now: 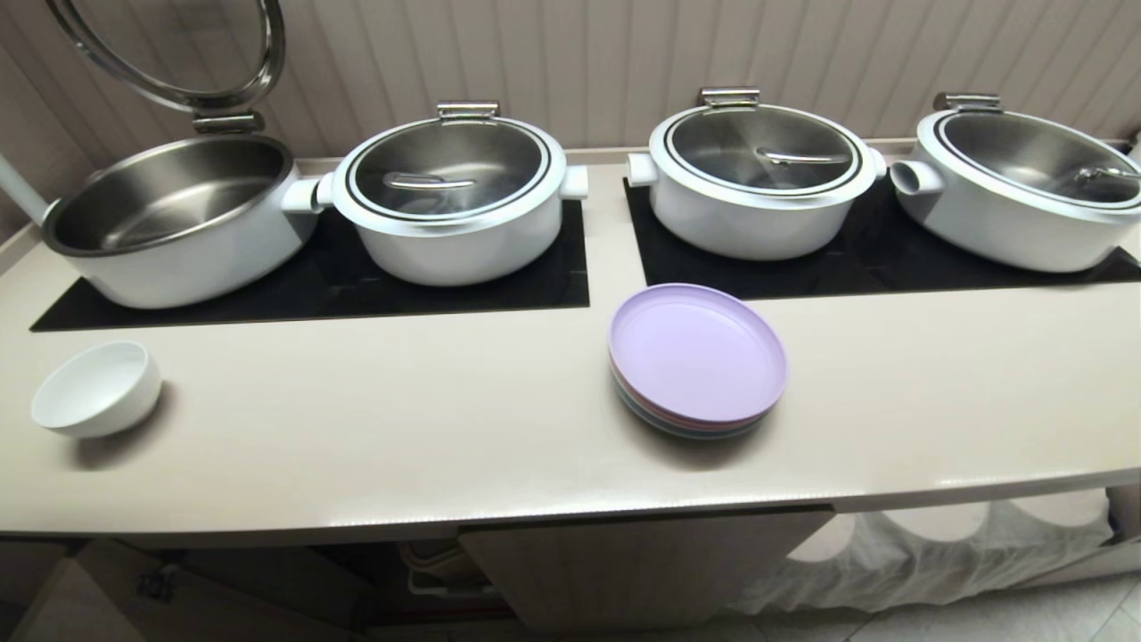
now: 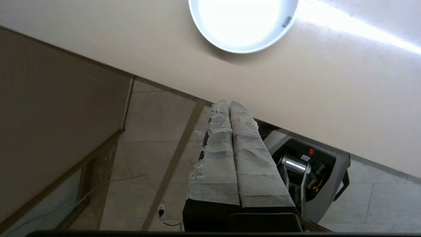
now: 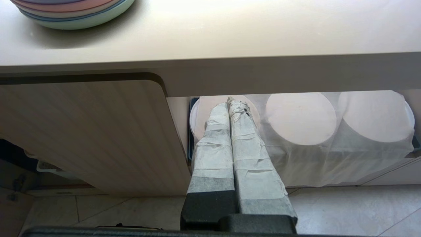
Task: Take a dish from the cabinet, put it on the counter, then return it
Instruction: Pick up the bowl from the table
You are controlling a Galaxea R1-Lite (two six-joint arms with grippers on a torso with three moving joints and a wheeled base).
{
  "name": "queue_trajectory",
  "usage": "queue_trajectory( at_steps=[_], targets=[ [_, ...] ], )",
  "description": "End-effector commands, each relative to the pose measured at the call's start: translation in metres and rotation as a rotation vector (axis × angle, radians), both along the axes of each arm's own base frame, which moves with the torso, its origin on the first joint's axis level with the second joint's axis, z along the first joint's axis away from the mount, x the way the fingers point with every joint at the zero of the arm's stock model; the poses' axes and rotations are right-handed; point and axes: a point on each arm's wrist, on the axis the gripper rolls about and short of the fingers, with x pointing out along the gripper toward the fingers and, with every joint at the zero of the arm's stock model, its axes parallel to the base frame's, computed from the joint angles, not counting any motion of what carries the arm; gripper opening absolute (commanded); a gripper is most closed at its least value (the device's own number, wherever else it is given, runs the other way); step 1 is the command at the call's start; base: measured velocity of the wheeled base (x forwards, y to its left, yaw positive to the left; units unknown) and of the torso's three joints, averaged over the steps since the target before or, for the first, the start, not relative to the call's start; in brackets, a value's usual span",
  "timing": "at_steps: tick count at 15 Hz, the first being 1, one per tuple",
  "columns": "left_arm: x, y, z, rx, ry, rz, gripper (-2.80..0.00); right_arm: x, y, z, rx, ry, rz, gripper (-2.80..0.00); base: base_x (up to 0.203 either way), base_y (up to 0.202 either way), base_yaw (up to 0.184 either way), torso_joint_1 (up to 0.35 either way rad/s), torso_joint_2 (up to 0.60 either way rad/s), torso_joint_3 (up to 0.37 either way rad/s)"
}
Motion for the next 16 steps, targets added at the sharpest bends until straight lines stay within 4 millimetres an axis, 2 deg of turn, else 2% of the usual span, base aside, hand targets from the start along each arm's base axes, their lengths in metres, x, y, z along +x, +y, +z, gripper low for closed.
queue_trajectory(
  at_steps=[1,3,6,13,16],
  targets=[
    [0.018,0.039,-0.034,-0.066,0.053,-0.015,-2.80,0.000,0.000,0.000,0.000,0.000,0.000,-2.80,0.000,0.000,0.000,0.000,0.00,0.000],
    [0.026,0.058,-0.049,-0.076,0.033,-0.049,-2.80,0.000,0.000,0.000,0.000,0.000,0.002,-2.80,0.000,0.000,0.000,0.000,0.00,0.000],
    [0.033,0.067,-0.062,-0.049,0.052,-0.123,-2.80,0.000,0.000,0.000,0.000,0.000,0.000,-2.80,0.000,0.000,0.000,0.000,0.00,0.000],
    [0.050,0.052,-0.064,-0.057,0.043,-0.233,-2.80,0.000,0.000,0.000,0.000,0.000,0.000,-2.80,0.000,0.000,0.000,0.000,0.00,0.000],
    [0.051,0.052,-0.065,-0.055,0.047,-0.234,-2.80,0.000,0.000,0.000,0.000,0.000,0.000,-2.80,0.000,0.000,0.000,0.000,0.00,0.000]
  ],
)
